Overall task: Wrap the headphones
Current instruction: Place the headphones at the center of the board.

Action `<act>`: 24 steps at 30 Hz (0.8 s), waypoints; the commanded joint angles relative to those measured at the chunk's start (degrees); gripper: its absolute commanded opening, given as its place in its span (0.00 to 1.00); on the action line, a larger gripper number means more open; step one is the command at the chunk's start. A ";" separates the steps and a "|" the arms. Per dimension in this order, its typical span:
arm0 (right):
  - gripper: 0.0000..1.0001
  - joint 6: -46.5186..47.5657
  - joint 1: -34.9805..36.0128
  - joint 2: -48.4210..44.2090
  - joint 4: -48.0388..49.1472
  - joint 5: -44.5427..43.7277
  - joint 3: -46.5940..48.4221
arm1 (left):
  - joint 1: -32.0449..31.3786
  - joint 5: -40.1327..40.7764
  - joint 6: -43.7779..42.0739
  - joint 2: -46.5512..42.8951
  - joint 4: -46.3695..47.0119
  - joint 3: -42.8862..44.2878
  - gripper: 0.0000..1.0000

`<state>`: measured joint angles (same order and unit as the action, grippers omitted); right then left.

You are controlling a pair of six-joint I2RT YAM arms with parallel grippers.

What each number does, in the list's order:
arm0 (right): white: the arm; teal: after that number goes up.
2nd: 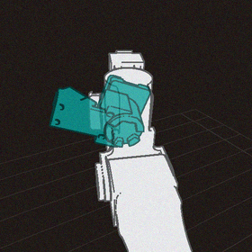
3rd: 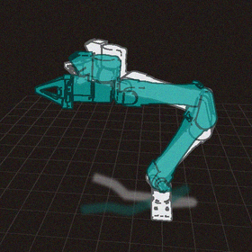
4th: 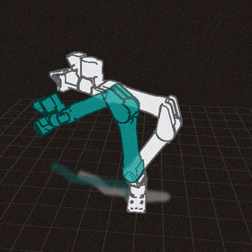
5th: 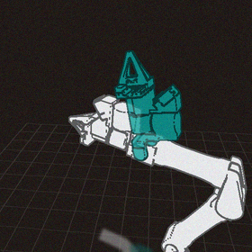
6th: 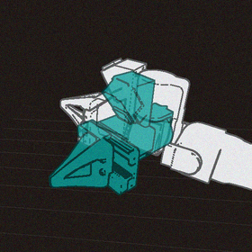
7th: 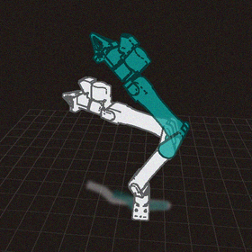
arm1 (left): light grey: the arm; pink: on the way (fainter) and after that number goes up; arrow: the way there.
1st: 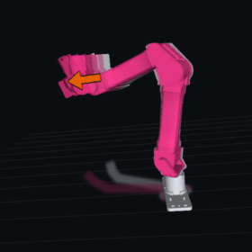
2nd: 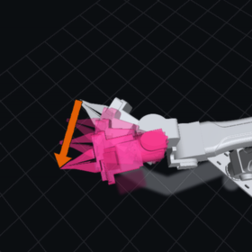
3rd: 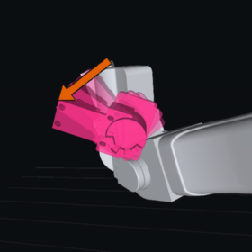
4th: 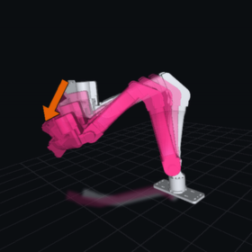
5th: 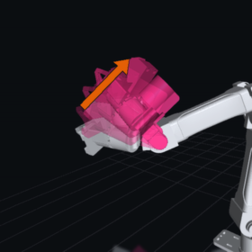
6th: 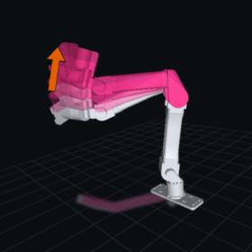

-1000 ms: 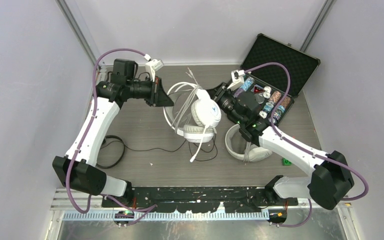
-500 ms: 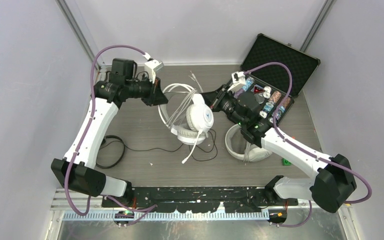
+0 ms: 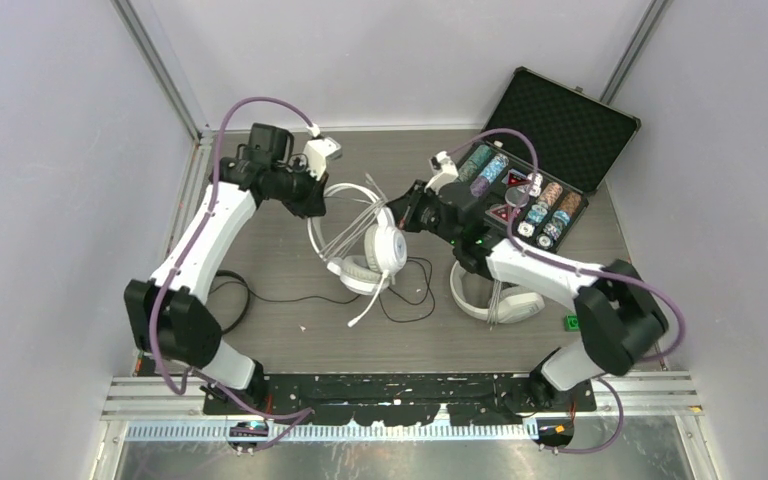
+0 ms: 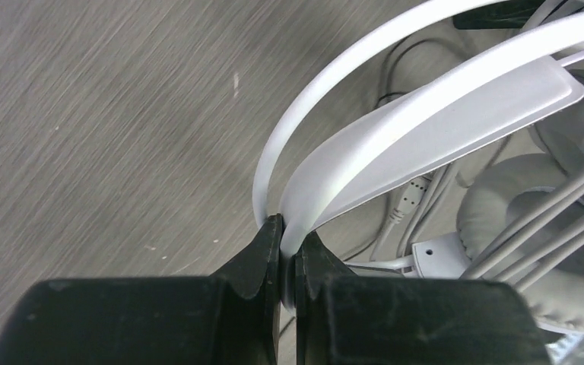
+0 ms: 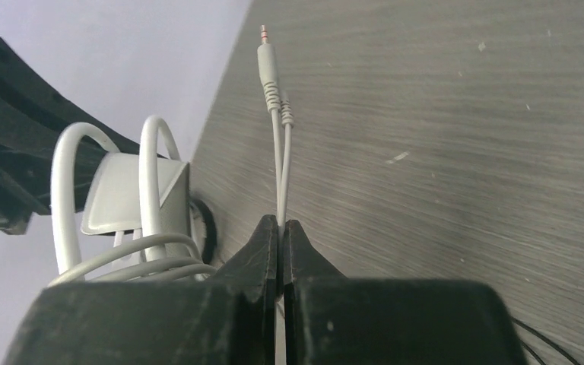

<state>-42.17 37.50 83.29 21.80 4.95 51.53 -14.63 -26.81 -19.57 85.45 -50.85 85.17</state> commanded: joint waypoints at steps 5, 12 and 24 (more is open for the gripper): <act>0.00 0.04 -1.20 15.61 9.96 -1.34 8.84 | 1.01 23.01 -9.22 13.06 1.87 0.13 0.00; 0.00 -1.31 -1.73 28.63 10.25 -1.84 18.31 | 2.54 25.66 -10.35 24.13 7.49 7.13 0.01; 0.20 -2.31 -2.46 39.07 5.86 -7.99 21.82 | 2.12 19.67 -9.67 25.40 21.15 1.87 0.49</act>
<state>-45.39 35.66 121.21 25.04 0.45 71.24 -12.86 -7.73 -29.26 114.26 -34.92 89.73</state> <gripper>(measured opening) 0.156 0.418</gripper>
